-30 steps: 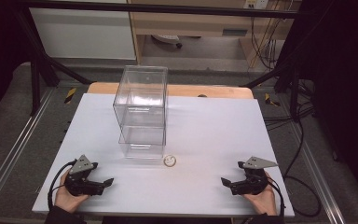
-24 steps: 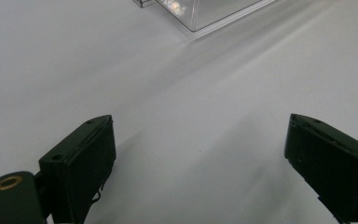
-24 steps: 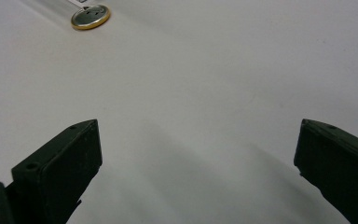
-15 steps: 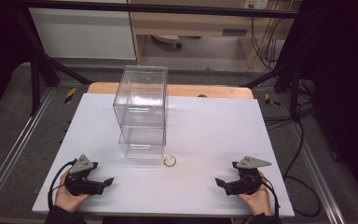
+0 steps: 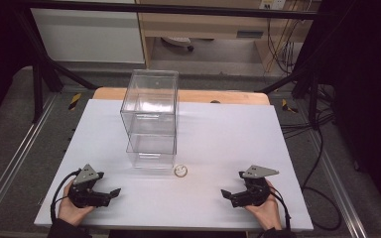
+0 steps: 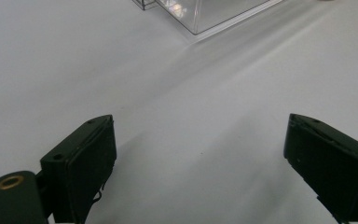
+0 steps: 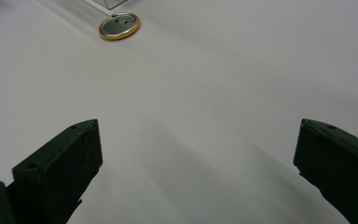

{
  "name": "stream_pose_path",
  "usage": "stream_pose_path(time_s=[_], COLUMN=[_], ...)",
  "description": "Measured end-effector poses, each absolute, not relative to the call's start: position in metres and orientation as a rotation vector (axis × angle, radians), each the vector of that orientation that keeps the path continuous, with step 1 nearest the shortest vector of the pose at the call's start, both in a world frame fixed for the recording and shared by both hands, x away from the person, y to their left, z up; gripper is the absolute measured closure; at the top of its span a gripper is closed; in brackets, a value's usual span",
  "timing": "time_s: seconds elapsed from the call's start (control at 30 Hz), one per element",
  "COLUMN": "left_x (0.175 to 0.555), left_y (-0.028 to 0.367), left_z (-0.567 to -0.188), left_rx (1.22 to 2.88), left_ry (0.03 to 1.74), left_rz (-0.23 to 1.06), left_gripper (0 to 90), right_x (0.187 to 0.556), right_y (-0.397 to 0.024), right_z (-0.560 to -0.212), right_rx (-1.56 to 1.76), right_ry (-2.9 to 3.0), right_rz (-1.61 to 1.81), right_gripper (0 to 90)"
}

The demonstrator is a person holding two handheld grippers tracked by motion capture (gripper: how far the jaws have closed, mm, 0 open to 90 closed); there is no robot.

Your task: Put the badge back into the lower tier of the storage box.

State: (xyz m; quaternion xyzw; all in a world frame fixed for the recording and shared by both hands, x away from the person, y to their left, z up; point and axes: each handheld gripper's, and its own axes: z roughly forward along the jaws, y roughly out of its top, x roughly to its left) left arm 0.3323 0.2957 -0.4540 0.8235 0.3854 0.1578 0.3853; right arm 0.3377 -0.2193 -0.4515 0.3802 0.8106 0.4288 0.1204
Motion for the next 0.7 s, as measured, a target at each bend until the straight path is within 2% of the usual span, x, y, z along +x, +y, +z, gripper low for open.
stream_pose_path(time_s=[0.7], left_x=[0.331], left_y=[0.296], left_z=[-0.453], left_rx=[2.088], left_ry=[0.989], left_rz=[0.401], left_gripper=[8.9], right_x=[0.344], right_y=[-0.185], right_z=[-0.448], right_rx=[1.062], right_ry=[2.408], right_rz=[1.247], right_gripper=[1.7])
